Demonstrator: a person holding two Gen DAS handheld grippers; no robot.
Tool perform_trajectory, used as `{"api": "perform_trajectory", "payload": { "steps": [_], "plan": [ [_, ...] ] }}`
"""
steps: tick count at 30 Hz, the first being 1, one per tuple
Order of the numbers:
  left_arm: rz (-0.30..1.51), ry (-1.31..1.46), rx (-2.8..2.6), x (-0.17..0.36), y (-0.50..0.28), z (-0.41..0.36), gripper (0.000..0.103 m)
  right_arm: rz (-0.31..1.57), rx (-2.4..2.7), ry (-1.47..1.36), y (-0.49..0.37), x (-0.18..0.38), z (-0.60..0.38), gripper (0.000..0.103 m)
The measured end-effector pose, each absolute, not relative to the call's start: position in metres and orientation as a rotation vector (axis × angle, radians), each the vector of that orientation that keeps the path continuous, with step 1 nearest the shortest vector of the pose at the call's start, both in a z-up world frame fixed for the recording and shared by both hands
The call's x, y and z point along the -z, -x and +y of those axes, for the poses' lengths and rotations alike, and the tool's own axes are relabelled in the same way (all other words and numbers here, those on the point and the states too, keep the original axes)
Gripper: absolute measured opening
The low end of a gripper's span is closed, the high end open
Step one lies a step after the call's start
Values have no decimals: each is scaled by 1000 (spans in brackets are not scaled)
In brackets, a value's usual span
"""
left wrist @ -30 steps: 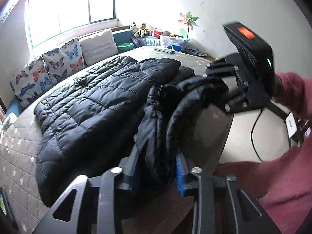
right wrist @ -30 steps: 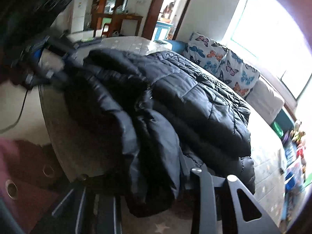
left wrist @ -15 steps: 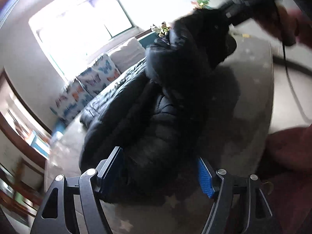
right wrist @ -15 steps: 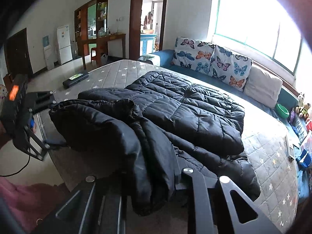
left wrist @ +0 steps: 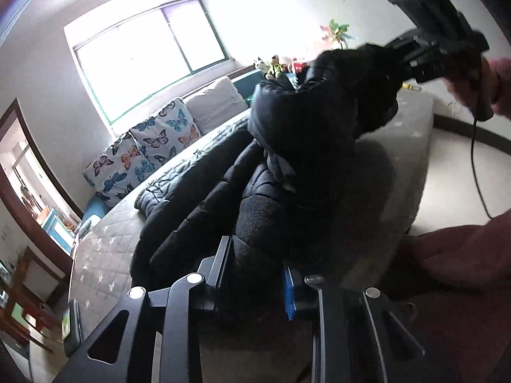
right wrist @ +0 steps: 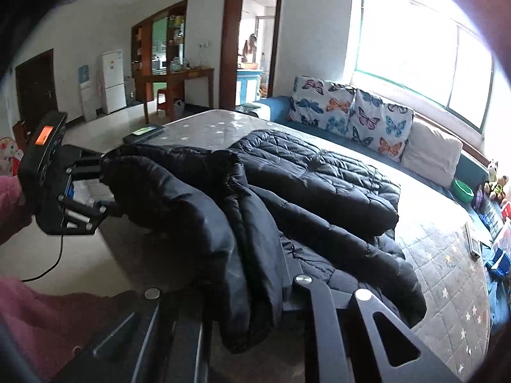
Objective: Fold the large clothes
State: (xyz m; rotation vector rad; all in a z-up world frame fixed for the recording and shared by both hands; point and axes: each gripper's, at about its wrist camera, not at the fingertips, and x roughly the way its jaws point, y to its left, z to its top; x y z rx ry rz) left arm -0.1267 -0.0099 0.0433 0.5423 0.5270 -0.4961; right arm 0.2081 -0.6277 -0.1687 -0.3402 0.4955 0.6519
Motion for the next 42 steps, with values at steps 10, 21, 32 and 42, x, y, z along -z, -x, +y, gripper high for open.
{"api": "perform_trajectory", "payload": {
  "steps": [10,21,32,42],
  "plan": [
    [506,-415,488,-84,173,14,29,513,-713,355,-177,147,-627,16],
    [489,-360,372,-157,43,24,27,586,-735,234,-303,99,-609,16],
    [691,-313,296,-167,-178,29,26,735,-647,136,-487,109,-578,16],
    [885,-329,263,-84,-297,13,28,919,-545,20,-594,183,-578,16]
  ]
}}
